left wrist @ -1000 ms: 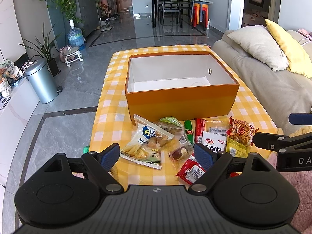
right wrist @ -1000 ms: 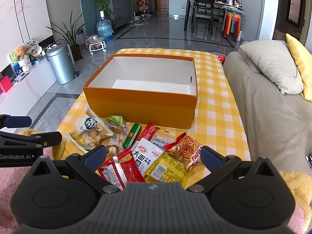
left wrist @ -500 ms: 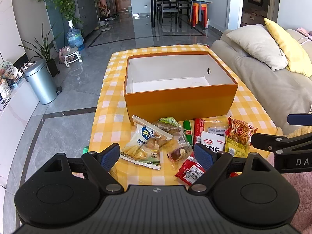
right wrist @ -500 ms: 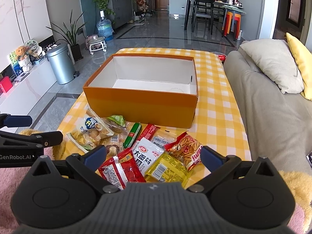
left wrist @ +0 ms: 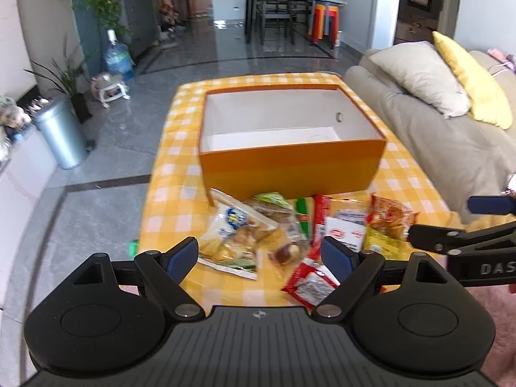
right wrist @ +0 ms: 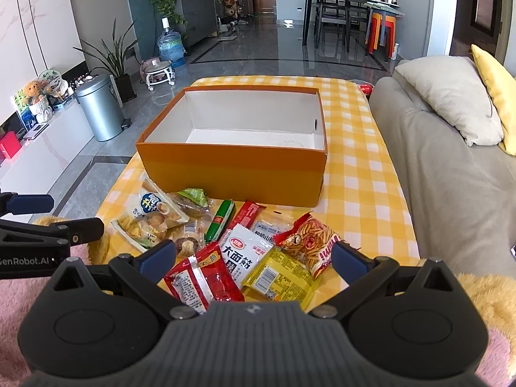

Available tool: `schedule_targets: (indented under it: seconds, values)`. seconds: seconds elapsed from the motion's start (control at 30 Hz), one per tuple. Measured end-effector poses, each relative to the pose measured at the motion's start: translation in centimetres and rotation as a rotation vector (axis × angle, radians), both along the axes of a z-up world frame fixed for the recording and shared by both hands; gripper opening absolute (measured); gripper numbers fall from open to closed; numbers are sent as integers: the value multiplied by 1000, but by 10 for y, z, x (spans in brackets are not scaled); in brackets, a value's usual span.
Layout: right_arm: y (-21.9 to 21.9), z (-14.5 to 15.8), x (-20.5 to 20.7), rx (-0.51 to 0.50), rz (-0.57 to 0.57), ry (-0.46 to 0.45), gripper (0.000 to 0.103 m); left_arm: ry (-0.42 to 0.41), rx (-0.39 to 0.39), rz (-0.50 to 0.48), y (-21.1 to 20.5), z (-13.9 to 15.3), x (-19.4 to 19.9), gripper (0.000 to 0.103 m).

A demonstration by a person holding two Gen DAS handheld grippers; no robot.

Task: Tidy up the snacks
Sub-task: 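Grasp the red spicy-strip packet with the left tool while the right tool grasps the Mimi bag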

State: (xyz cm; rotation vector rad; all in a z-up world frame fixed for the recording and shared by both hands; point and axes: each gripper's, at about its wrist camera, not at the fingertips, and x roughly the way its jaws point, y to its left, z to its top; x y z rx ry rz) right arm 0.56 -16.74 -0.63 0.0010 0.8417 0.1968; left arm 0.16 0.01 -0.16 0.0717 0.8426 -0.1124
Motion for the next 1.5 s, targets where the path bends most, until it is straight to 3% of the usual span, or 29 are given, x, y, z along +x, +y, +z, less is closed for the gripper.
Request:
schedule_targets:
  seconds: [0.1, 0.27, 0.37, 0.43, 0.5, 0.57, 0.63, 0.77, 0.9, 0.97, 1.2, 1.27, 1.37, 1.5]
  values:
    - [-4, -5, 2, 12, -13, 25, 99, 24, -51, -14, 0, 1, 3, 98]
    - [-12, -14, 9, 50, -36, 72, 88, 97, -110, -50, -4, -6, 14, 70]
    - [-15, -22, 15, 56, -27, 118, 81, 152, -146, -69, -9, -11, 21, 59]
    - [-16, -26, 18, 41, -9, 135, 78, 186, -155, -68, -14, -14, 25, 59]
    - [-16, -31, 22, 8, 11, 150, 68, 219, -156, -60, -20, -18, 30, 61]
    - [-18, -34, 28, -14, 37, 155, 68, 265, -185, -52, -23, -23, 35, 76]
    - [-22, -38, 33, -28, 64, 160, 68, 321, -224, -43, -26, -32, 42, 83]
    - [-28, -48, 47, -73, 115, 161, 79, 431, -240, 26, -35, -55, 58, 85]
    - [-32, -64, 61, -145, 167, 165, 79, 532, -327, 104, -37, -77, 67, 87]
    - [-37, -72, 67, -157, 188, 168, 79, 569, -326, 150, -39, -87, 71, 87]
    - [-52, -94, 89, -196, 212, 144, 79, 622, -330, 315, -38, -107, 79, 89]
    - [-56, -100, 94, -172, 207, 145, 79, 635, -351, 325, -40, -112, 81, 89]
    - [-60, -108, 100, -133, 196, 147, 78, 648, -303, 372, -46, -119, 82, 89]
    - [-65, -118, 109, -101, 170, 134, 78, 670, -295, 398, -51, -130, 83, 89]
